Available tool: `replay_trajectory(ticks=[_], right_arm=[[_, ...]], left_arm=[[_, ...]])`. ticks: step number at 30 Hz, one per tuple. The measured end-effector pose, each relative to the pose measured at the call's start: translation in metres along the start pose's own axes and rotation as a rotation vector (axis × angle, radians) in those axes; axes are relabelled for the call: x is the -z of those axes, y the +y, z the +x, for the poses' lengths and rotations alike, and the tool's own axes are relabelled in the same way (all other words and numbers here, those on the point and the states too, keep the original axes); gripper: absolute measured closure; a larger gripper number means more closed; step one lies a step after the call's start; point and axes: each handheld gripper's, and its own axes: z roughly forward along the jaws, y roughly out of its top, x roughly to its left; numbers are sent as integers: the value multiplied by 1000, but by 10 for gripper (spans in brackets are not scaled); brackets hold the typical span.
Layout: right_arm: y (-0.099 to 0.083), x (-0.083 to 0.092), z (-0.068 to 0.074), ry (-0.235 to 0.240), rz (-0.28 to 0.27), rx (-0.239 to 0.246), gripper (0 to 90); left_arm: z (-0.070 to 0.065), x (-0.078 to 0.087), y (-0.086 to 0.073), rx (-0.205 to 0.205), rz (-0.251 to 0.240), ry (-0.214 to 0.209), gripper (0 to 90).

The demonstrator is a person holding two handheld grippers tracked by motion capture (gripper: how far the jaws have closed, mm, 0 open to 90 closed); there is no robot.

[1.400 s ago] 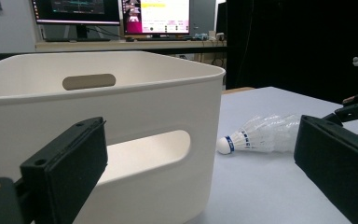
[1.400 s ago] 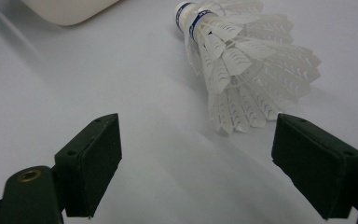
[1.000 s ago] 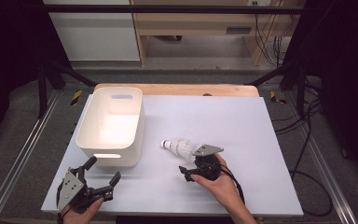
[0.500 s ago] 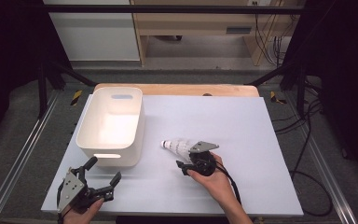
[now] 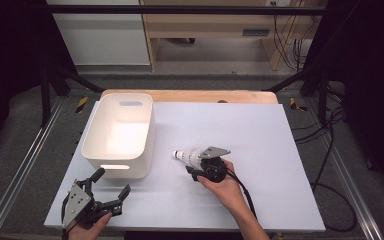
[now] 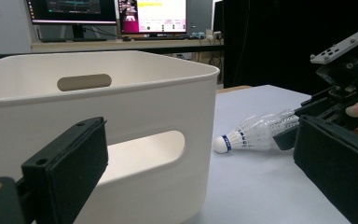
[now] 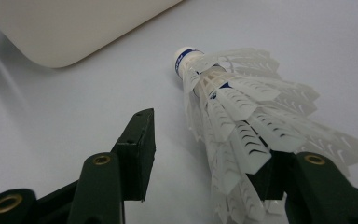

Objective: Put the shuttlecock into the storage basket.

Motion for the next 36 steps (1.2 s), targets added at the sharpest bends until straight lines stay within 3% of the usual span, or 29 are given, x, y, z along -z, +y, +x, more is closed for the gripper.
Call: replay_trajectory(ticks=[13,20,25,36], right_arm=[[-2,-9,-1,-22,8,8,511],[-2,-11,1,-40,14,5,454],[0,-12,1,-80,2,-3,478],[1,-13,0,-107,-22,-13,556]], left_arm=[[0,-1,0,1,0,-2,31],[0,-1,0,-3,2,-3,33],[-1,0,0,-2,-1,-6,35],[-1,0,1,-3,-1,-7,35]])
